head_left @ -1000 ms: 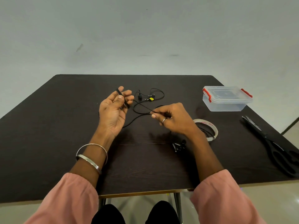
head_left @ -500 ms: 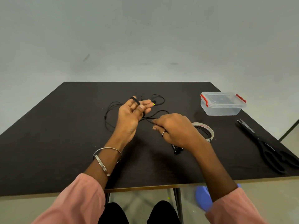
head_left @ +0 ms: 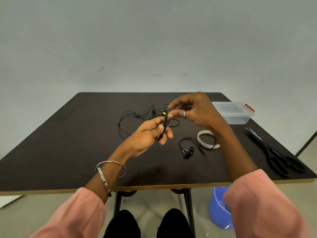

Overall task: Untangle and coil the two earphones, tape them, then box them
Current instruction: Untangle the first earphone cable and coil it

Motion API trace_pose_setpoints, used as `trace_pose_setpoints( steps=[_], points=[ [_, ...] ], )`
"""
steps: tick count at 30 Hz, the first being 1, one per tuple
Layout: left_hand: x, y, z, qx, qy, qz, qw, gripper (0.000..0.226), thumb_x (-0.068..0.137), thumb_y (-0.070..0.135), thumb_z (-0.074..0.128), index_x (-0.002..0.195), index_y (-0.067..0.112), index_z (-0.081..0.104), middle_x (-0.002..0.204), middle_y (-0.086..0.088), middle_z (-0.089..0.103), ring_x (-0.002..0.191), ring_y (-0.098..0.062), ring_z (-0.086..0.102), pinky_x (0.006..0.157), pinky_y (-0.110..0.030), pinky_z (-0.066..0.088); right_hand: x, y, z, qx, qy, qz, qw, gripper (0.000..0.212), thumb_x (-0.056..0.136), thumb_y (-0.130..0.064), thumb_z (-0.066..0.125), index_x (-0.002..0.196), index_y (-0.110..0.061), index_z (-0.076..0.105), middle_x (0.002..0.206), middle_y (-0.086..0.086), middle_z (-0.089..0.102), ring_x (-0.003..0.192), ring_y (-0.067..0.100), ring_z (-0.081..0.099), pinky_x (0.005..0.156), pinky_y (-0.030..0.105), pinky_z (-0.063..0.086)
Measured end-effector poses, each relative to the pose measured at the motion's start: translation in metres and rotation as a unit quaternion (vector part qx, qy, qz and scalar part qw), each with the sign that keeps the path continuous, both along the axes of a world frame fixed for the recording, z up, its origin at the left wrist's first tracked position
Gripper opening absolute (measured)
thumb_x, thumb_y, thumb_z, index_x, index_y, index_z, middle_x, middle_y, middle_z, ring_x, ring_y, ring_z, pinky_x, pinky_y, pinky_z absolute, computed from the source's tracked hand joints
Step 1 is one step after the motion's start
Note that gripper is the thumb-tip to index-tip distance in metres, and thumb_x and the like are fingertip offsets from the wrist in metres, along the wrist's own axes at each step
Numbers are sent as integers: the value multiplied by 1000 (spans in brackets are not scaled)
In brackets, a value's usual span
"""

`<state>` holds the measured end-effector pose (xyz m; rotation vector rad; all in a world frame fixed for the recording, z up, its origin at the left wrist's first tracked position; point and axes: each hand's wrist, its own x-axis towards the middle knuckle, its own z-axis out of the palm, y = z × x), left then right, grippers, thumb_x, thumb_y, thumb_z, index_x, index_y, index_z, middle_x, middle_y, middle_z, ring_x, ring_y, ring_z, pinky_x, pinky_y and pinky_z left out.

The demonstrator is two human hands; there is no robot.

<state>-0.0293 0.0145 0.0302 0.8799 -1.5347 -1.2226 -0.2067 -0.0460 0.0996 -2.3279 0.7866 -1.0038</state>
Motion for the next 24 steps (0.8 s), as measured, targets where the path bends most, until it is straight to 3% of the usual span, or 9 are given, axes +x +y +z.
trace_pose_setpoints(
  steps=[6,9,12,14,17,20,24],
  points=[
    [1,21,7,68,158,-80,982,33,103,8,29,127,-1,50,68,-4,49,48,-7,36,49,-16,35,5,3,3,71,-82,22,994,23,68,-10,82,87,-3,73,75,8,73,71,15,69,71,23,55],
    [1,27,11,63,233,-104,965,32,101,5,28,122,-3,51,64,-1,44,45,-4,33,46,-17,30,10,9,-9,120,-145,30,982,13,78,0,72,90,6,70,67,-2,70,60,5,63,56,12,47],
    [2,29,18,52,298,-66,951,36,97,-2,26,124,-6,49,62,2,43,42,-3,32,45,-18,26,15,16,-27,133,-161,10,978,12,88,-8,65,88,2,71,64,9,62,54,16,49,47,17,37],
    [2,27,23,48,337,-27,940,38,98,-3,24,129,-9,45,64,2,47,42,-2,33,44,-17,29,19,23,-38,141,-137,0,981,11,91,-8,61,91,-2,70,66,4,62,54,8,53,47,16,39],
    [2,25,26,31,358,47,932,36,102,2,28,132,-13,42,71,0,57,45,-3,41,46,-16,38,26,36,-51,98,-11,-10,995,16,94,-3,55,104,-2,67,71,-5,62,56,-3,58,54,17,48],
    [2,22,28,12,360,128,924,28,101,0,33,122,-8,51,80,-4,70,54,-8,54,55,-19,49,33,50,-57,78,71,-8,994,24,94,3,50,115,0,61,77,-4,62,58,-9,59,61,10,51],
    [0,17,24,-25,261,237,936,21,101,0,35,101,6,55,88,-8,73,67,-15,67,66,-24,55,37,64,-54,70,80,-12,994,25,93,-1,56,117,-4,59,84,3,66,57,2,61,62,14,54]
  ],
)
